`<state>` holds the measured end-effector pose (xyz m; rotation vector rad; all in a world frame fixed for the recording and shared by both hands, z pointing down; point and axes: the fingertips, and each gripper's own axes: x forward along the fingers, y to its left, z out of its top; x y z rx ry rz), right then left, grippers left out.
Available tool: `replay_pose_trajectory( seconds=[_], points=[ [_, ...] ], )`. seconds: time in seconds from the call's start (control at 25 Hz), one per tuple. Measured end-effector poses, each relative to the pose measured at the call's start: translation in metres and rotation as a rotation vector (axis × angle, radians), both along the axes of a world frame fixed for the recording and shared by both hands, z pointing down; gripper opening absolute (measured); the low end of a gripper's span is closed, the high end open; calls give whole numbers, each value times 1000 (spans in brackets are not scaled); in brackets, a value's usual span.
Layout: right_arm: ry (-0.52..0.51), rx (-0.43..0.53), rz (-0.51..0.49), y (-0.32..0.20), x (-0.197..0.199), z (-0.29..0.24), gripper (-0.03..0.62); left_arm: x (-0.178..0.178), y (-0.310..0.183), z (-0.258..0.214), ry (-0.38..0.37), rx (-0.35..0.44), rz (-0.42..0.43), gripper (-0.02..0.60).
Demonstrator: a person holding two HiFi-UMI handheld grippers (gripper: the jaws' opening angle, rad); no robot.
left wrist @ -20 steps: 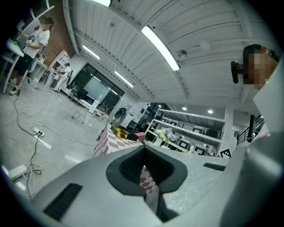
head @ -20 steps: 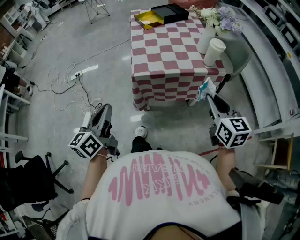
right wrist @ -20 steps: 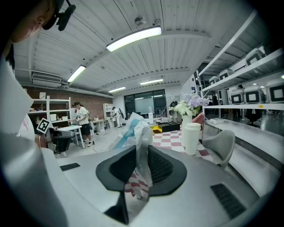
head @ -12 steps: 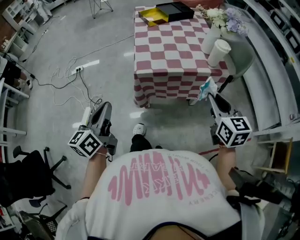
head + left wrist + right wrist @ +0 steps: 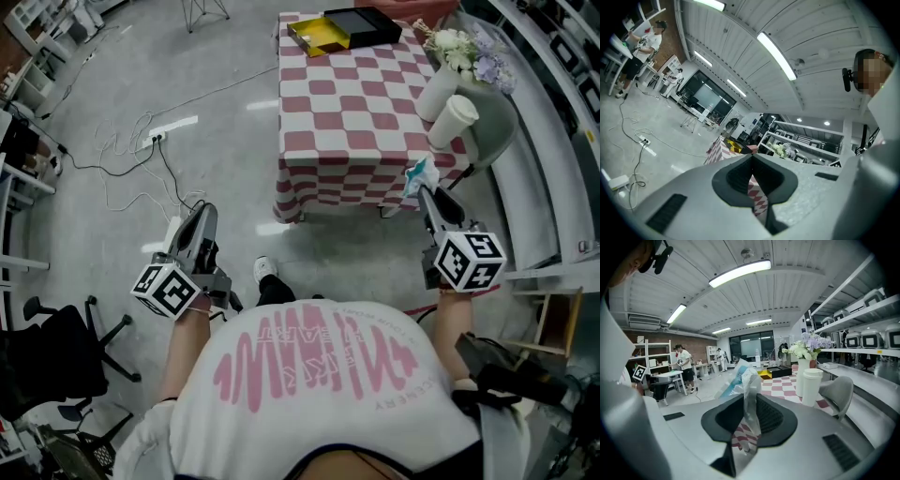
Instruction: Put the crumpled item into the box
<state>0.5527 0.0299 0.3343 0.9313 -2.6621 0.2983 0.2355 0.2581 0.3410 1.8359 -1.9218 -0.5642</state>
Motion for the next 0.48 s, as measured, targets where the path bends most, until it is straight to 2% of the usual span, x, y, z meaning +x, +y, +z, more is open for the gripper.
replay_pose_trajectory(
  seconds=[0.28,0.48],
  points=[
    [11,25,1,-27,-67,-15,74,-74,-26,-18,34,68,-24,8],
    [0,58,31,-49,-119,-30,75,-132,-46,-34,-21,78,-2,8]
  ],
)
